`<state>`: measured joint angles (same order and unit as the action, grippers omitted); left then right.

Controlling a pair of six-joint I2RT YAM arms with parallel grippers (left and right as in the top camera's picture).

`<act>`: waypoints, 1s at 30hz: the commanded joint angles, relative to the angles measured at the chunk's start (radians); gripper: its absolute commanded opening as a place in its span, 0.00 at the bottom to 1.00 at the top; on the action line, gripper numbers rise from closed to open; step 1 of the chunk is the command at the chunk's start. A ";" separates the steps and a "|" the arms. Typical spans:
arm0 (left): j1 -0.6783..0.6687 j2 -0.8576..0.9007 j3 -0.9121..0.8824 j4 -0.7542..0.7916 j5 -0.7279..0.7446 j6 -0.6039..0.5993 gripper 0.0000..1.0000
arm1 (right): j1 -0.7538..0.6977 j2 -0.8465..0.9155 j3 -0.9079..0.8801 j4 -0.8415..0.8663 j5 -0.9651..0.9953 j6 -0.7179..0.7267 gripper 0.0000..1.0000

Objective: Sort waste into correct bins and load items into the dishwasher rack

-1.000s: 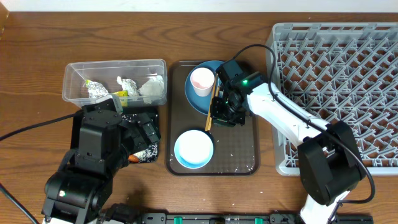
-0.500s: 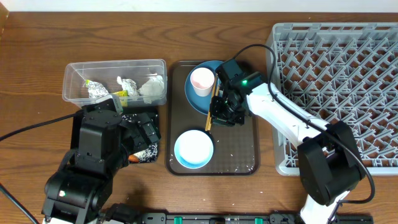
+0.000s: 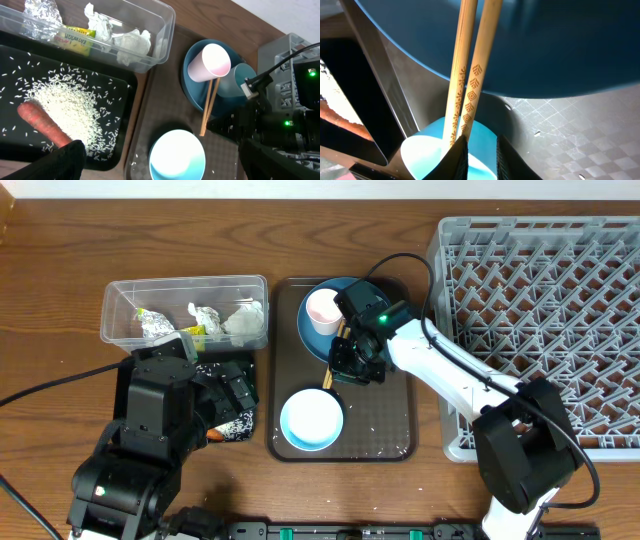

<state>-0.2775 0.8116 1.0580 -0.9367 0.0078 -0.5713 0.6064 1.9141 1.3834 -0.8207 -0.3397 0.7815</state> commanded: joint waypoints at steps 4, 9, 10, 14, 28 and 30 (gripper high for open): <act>0.004 -0.003 0.018 -0.001 -0.017 0.011 1.00 | 0.008 -0.010 0.004 0.026 0.011 0.039 0.19; 0.004 -0.003 0.018 -0.001 -0.017 0.011 1.00 | 0.008 -0.010 0.004 0.033 0.011 0.045 0.19; 0.004 -0.003 0.018 -0.001 -0.017 0.011 1.00 | 0.008 -0.010 0.004 0.037 0.011 0.045 0.19; 0.004 -0.003 0.018 -0.001 -0.017 0.011 1.00 | 0.010 -0.010 0.004 0.043 0.014 0.045 0.20; 0.004 -0.003 0.018 -0.001 -0.017 0.011 1.00 | 0.026 -0.010 0.004 0.040 0.060 0.046 0.19; 0.004 -0.003 0.018 -0.001 -0.017 0.011 1.00 | 0.031 -0.010 0.004 0.042 0.069 0.060 0.19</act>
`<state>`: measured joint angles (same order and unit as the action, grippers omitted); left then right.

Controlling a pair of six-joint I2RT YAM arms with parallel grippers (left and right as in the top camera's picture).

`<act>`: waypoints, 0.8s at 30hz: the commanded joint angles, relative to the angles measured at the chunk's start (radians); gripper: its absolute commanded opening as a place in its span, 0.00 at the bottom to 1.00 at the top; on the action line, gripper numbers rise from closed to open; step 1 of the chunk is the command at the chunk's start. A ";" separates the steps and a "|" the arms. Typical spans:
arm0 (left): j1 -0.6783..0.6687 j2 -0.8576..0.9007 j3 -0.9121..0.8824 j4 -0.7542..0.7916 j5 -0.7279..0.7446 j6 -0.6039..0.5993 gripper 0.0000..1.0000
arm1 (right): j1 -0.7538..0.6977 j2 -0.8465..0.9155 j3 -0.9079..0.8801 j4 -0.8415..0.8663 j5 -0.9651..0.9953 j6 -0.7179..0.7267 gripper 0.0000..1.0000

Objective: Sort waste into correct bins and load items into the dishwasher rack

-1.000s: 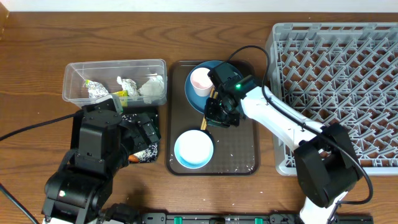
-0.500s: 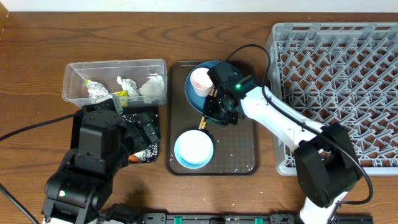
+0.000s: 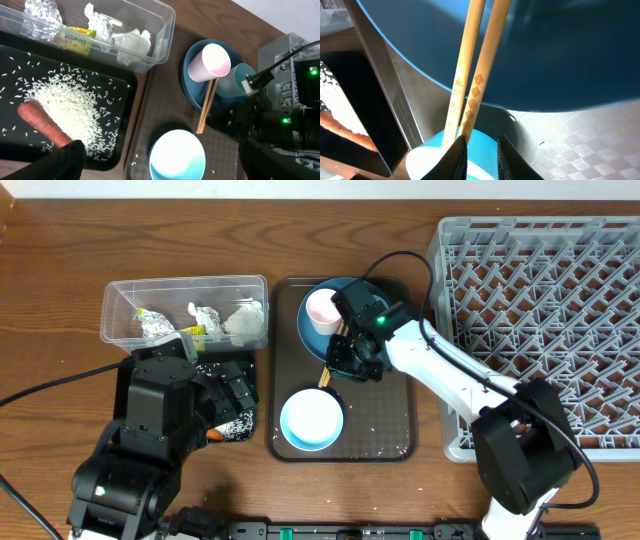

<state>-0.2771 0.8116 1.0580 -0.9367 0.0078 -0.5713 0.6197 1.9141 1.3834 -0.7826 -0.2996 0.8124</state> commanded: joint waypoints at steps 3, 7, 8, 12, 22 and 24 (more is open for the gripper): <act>0.004 -0.003 0.018 -0.001 -0.017 0.011 1.00 | 0.026 -0.010 0.004 0.012 0.031 0.033 0.19; 0.004 -0.003 0.018 -0.001 -0.017 0.011 1.00 | 0.029 -0.010 0.004 0.014 0.031 0.033 0.19; 0.004 -0.003 0.018 -0.001 -0.017 0.011 1.00 | 0.029 -0.010 0.004 0.017 0.031 0.033 0.19; 0.004 -0.003 0.018 -0.001 -0.017 0.011 1.00 | 0.027 -0.010 0.004 0.026 0.008 0.032 0.19; 0.004 -0.003 0.018 -0.001 -0.017 0.011 1.00 | 0.022 -0.010 0.004 0.039 -0.012 0.033 0.19; 0.004 -0.003 0.018 -0.001 -0.017 0.011 1.00 | 0.027 -0.010 0.004 0.039 -0.003 0.033 0.18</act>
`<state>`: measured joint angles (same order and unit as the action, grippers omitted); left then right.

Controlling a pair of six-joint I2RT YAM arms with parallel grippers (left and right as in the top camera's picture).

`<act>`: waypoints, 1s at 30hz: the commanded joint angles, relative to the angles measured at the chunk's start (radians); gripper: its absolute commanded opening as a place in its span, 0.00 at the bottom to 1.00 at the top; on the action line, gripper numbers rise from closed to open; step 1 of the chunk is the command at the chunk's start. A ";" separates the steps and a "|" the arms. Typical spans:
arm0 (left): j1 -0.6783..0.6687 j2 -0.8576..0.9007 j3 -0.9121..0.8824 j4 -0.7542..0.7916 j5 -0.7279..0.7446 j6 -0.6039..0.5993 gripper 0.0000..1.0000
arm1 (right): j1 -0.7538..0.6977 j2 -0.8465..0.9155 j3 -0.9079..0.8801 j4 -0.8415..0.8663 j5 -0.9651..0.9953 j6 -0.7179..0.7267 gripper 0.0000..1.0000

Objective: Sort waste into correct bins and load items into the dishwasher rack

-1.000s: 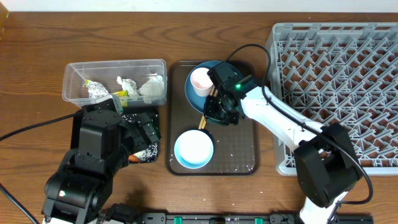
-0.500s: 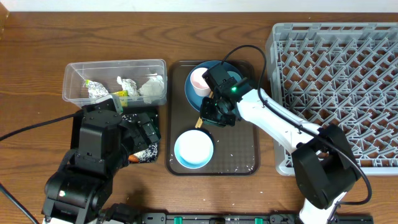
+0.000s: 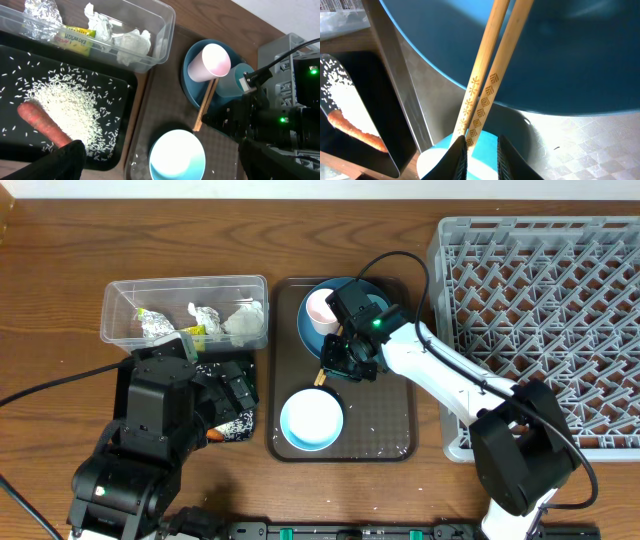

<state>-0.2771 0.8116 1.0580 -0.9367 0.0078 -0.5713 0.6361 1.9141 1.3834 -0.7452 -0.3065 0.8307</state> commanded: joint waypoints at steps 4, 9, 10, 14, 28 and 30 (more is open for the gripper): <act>0.004 -0.003 0.018 -0.001 -0.017 0.011 1.00 | 0.018 -0.010 0.004 -0.021 0.035 0.014 0.19; 0.004 -0.003 0.018 -0.001 -0.017 0.011 1.00 | 0.020 -0.010 0.004 -0.029 0.042 0.015 0.18; 0.004 -0.003 0.018 -0.001 -0.017 0.011 1.00 | 0.021 -0.010 0.004 -0.029 0.041 0.016 0.19; 0.004 -0.003 0.018 -0.001 -0.017 0.011 1.00 | 0.024 -0.010 0.004 -0.024 0.037 0.038 0.19; 0.004 -0.003 0.018 -0.001 -0.017 0.011 1.00 | 0.023 -0.010 0.004 0.018 0.006 0.037 0.19; 0.004 -0.003 0.018 -0.001 -0.017 0.011 1.00 | 0.034 -0.010 0.004 0.010 0.038 0.037 0.19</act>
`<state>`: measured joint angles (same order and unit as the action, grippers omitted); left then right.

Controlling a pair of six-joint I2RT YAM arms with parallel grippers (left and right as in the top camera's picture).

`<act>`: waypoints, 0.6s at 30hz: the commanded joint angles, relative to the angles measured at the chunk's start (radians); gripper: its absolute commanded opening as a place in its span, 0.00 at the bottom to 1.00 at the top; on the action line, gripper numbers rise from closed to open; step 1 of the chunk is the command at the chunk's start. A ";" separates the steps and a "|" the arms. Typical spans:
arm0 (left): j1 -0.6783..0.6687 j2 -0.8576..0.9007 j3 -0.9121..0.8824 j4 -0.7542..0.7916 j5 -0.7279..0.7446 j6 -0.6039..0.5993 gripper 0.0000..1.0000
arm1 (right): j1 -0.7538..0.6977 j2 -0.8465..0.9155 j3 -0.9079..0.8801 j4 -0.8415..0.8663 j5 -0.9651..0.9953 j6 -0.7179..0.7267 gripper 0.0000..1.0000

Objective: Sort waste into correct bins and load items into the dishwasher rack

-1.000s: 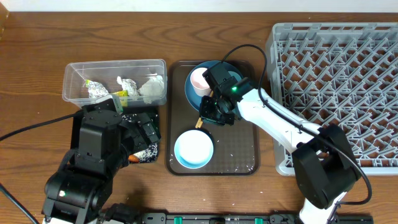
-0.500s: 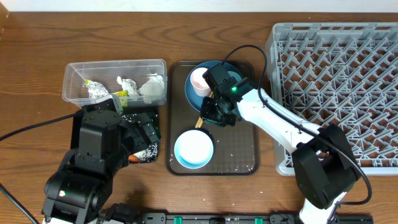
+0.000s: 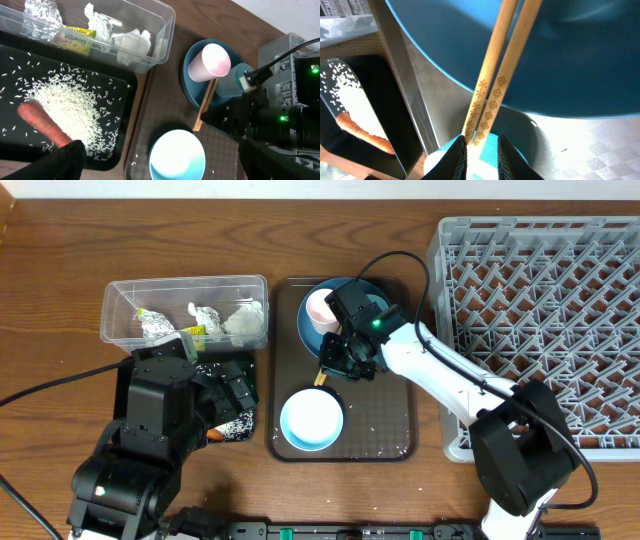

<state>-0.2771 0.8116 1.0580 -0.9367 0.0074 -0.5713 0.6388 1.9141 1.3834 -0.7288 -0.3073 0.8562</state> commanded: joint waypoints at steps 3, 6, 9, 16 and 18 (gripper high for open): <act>0.004 -0.003 0.018 -0.001 -0.016 0.011 1.00 | 0.041 -0.010 0.004 -0.026 0.063 0.012 0.19; 0.004 -0.003 0.018 -0.001 -0.016 0.011 1.00 | 0.043 -0.010 0.004 -0.031 0.064 0.012 0.19; 0.004 -0.003 0.018 -0.001 -0.016 0.011 1.00 | 0.045 -0.010 0.004 -0.030 0.065 0.012 0.18; 0.004 -0.003 0.018 -0.001 -0.016 0.011 1.00 | 0.045 -0.010 0.004 -0.045 0.067 0.011 0.16; 0.004 -0.003 0.018 -0.001 -0.016 0.011 1.00 | 0.045 -0.010 0.004 -0.057 0.073 0.011 0.15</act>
<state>-0.2771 0.8116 1.0580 -0.9367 0.0078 -0.5713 0.6785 1.9141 1.3834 -0.7761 -0.2531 0.8566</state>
